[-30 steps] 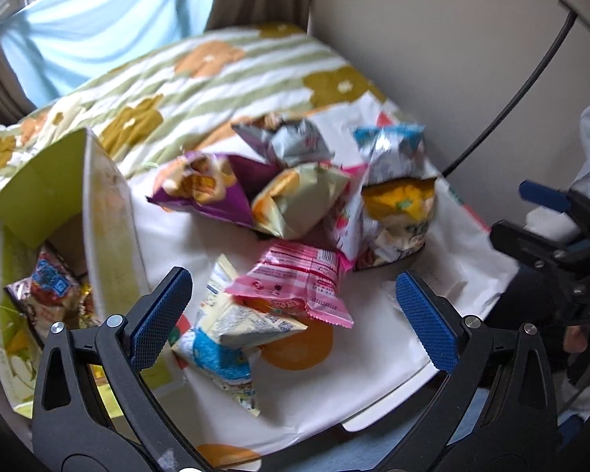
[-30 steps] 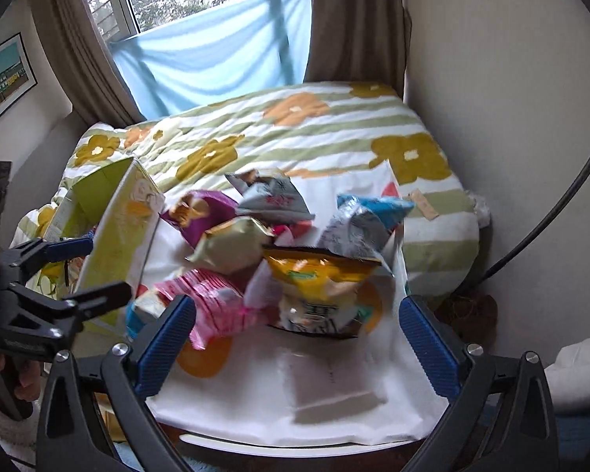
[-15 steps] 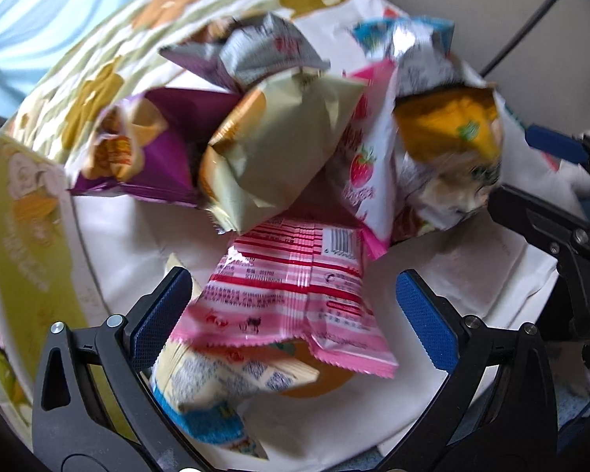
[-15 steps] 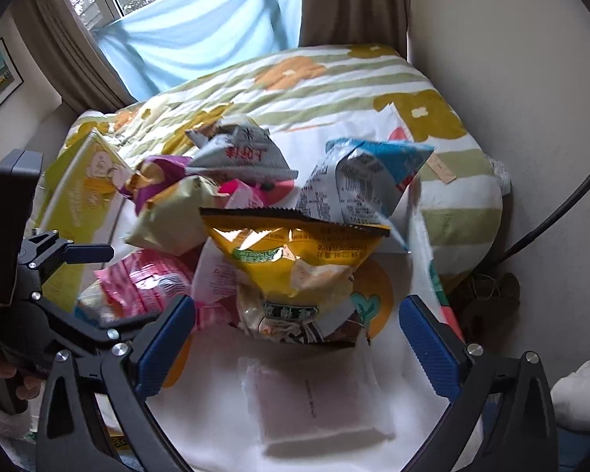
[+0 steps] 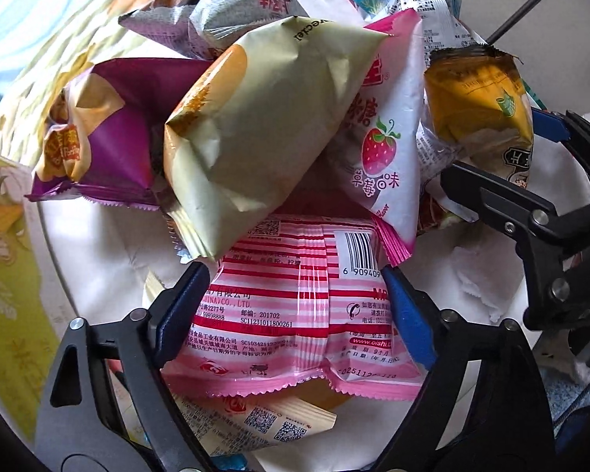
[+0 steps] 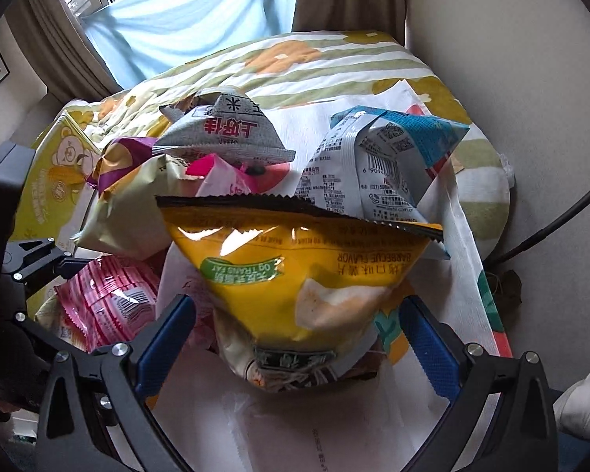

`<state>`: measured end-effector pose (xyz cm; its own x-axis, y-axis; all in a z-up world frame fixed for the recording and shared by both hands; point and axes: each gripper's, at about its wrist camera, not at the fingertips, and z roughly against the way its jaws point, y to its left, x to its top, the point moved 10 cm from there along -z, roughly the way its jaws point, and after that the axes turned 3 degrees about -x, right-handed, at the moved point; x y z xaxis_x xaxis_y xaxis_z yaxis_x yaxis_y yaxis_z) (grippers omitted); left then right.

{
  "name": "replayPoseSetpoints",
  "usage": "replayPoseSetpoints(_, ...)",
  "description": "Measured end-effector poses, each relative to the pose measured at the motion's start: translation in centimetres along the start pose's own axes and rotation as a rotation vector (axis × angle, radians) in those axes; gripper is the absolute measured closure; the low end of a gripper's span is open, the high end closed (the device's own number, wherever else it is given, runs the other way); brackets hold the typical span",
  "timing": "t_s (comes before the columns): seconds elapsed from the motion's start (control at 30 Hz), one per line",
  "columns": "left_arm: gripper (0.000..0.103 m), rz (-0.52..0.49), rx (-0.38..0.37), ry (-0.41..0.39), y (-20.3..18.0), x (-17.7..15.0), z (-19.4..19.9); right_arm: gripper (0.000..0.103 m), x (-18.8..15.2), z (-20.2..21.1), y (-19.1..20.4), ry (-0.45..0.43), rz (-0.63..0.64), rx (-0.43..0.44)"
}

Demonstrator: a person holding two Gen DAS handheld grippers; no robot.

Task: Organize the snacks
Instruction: 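Grasp the yellow chip bag with the right tool while the left tool grasps the pink wafer pack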

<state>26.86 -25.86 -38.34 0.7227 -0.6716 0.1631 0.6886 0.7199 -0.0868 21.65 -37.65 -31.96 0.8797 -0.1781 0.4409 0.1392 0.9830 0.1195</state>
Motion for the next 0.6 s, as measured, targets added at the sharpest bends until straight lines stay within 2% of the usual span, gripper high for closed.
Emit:
replayPoseSetpoints(0.13,0.028,0.009,0.000,0.000,-0.1,-0.1,0.0,0.001,-0.1,-0.5,-0.3,-0.001,-0.014,0.008)
replayPoseSetpoints(0.2,0.030,0.018,-0.003,-0.001,0.2,-0.1,0.1,0.015,-0.1,-0.8,-0.4,0.007,-0.013,0.019)
replayPoseSetpoints(0.27,0.031,0.019,0.001,-0.002,0.3,-0.1,0.2,0.021,-0.2,-1.1,-0.1,0.019,-0.010,0.036)
replayPoseSetpoints(0.37,0.032,0.033,0.004,-0.003,-0.4,-0.5,0.6,0.023,-0.2,-1.0,0.1,0.011,0.001,0.032)
replayPoseSetpoints(0.4,0.033,0.038,0.004,-0.004,-0.8,-0.8,0.8,0.030,-0.2,-0.9,0.0,0.008,0.001,0.029)
replayPoseSetpoints(0.6,0.033,0.059,0.009,-0.020,-0.9,-2.0,2.5,0.034,-0.2,0.3,-0.1,-0.019,-0.009,0.042)
